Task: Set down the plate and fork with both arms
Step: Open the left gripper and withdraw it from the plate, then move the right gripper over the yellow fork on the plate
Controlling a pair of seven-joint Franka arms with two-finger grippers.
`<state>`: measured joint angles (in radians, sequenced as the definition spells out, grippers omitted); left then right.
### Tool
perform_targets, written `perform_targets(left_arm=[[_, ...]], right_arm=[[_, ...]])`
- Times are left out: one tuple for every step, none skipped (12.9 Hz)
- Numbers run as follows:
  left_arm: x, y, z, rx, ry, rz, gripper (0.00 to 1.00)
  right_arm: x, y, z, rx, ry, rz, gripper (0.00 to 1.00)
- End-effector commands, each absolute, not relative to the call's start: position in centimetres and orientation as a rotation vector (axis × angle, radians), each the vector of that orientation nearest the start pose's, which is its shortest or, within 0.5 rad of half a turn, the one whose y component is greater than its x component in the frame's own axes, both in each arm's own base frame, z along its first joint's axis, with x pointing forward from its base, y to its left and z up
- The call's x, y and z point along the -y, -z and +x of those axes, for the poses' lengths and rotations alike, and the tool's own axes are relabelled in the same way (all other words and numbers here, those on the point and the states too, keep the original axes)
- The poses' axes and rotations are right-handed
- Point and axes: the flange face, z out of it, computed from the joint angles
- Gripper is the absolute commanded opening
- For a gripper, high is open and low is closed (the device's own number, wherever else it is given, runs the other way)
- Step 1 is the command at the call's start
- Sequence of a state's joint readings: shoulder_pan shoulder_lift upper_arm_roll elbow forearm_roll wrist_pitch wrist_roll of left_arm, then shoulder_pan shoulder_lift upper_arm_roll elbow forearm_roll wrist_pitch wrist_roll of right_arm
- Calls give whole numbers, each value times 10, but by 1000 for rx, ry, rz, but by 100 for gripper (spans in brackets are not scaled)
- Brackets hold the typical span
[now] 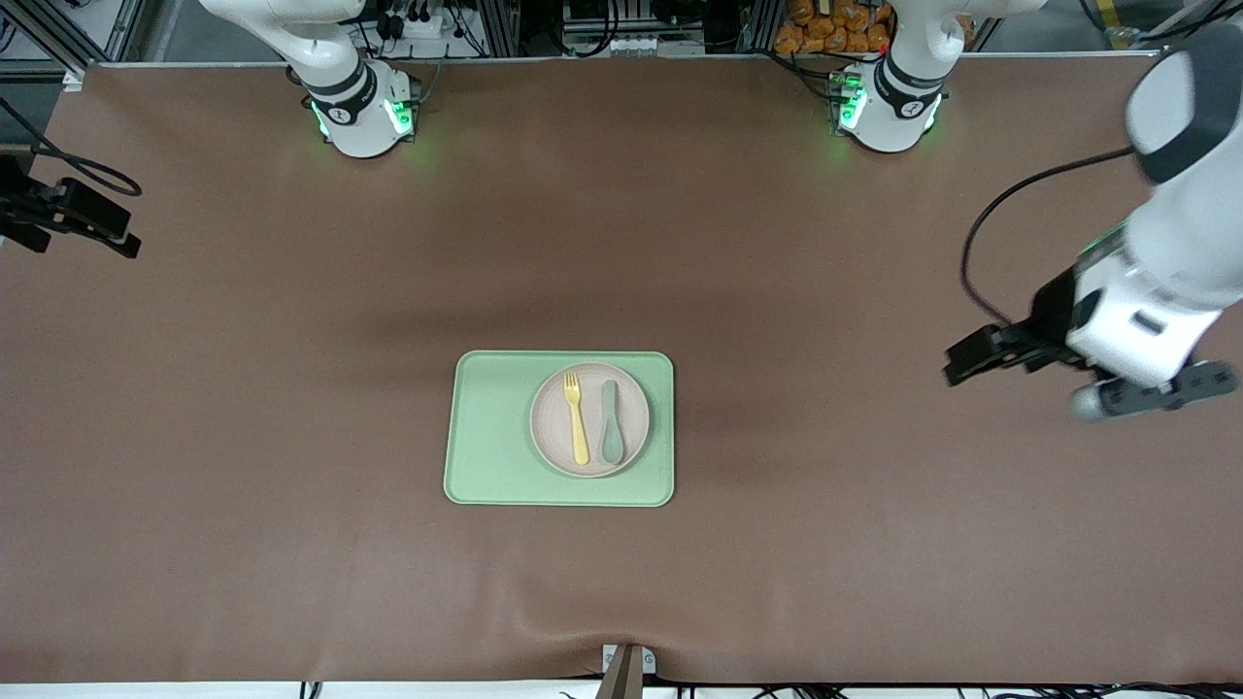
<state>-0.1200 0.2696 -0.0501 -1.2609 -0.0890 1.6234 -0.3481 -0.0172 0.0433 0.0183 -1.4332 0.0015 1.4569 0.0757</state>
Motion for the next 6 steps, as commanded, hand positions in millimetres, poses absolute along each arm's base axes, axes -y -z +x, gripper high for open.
perform_targets(left_arm=[[80,-639,603,242,66,-3219,100],[69,-642,596,165,69,-3220,100],[60,-647,587,117,73,-3219,100],[51,-650,577,136,72,-3216,100],[43,-649,565,129,62,-3212,100],[43,-646,553,126,60,-3207,100]], right_arm=[[-28,-634,570,-39,-83,-3127,100],[-42,-630,573,-7,-83,-3134,100],[-48,-622,581,6,-69,-3129,100],[-51,-617,588,22,-36,-3125,100],[-60,-600,599,43,-48,-3124,100],[-78,-580,606,83,-93,-3125,100]])
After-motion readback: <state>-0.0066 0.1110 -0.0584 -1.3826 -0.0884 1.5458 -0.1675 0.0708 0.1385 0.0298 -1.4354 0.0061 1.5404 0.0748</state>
